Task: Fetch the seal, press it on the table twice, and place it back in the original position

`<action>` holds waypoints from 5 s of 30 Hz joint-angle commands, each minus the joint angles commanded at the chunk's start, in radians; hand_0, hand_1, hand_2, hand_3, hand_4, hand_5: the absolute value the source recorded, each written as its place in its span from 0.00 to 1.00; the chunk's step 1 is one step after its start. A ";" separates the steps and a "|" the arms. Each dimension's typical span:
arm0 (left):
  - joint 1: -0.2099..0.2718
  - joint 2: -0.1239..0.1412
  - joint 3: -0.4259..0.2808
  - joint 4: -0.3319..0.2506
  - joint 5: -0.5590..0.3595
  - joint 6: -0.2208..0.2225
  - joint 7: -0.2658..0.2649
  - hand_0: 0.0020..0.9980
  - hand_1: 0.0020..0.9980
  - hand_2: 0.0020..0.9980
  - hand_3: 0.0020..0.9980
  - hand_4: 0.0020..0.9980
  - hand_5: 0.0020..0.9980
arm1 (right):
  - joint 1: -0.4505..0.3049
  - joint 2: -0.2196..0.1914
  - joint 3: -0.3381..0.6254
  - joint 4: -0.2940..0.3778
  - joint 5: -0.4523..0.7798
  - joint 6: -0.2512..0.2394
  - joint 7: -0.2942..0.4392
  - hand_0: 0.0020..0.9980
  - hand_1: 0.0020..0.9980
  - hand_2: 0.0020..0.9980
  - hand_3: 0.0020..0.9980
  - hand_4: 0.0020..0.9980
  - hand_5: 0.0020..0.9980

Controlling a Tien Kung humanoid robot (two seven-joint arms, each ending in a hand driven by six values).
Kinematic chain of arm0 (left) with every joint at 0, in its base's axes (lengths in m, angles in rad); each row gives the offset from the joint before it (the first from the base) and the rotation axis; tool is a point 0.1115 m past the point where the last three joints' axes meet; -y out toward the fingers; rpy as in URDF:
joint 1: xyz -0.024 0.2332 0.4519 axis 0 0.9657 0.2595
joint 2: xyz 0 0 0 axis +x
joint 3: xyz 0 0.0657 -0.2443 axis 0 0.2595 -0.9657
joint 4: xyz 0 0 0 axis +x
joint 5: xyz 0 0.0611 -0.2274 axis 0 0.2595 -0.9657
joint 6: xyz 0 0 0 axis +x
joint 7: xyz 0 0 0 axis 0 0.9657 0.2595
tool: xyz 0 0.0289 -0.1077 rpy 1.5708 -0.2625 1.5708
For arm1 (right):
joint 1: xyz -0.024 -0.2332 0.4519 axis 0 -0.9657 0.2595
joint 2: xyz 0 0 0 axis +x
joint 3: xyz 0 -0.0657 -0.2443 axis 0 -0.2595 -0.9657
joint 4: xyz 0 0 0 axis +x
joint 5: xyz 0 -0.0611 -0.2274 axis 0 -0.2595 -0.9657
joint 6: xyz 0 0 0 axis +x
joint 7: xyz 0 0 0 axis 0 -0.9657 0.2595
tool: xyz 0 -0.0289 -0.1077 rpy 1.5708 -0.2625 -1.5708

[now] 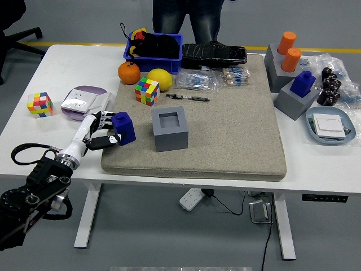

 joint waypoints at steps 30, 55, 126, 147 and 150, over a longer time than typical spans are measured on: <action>0.029 -0.018 0.010 0.002 0.001 0.039 -0.047 0.67 0.53 0.49 0.61 0.70 0.00 | -0.001 0.001 0.000 0.001 0.001 -0.001 0.000 0.87 0.78 0.74 0.75 0.80 0.57; -0.105 0.064 -0.029 -0.098 0.063 0.027 -0.022 0.67 0.53 0.49 0.61 0.69 0.00 | 0.005 -0.002 0.006 0.001 0.001 -0.003 0.001 0.87 0.78 0.74 0.74 0.80 0.57; -0.312 -0.009 0.309 -0.112 -0.021 -0.068 0.066 0.68 0.55 0.51 0.61 0.72 0.00 | 0.015 -0.013 -0.016 0.000 0.013 -0.002 0.000 0.86 0.78 0.74 0.74 0.80 0.57; -0.312 -0.013 0.305 -0.106 -0.011 -0.074 0.060 0.83 0.81 0.77 0.83 1.00 0.00 | 0.015 -0.011 -0.012 0.000 0.013 -0.001 0.000 0.87 0.78 0.74 0.74 0.80 0.57; -0.312 -0.013 0.305 -0.106 -0.005 -0.076 0.063 0.83 0.81 0.77 0.83 1.00 0.00 | 0.014 -0.011 -0.012 0.000 0.013 -0.002 0.000 0.87 0.78 0.74 0.74 0.80 0.57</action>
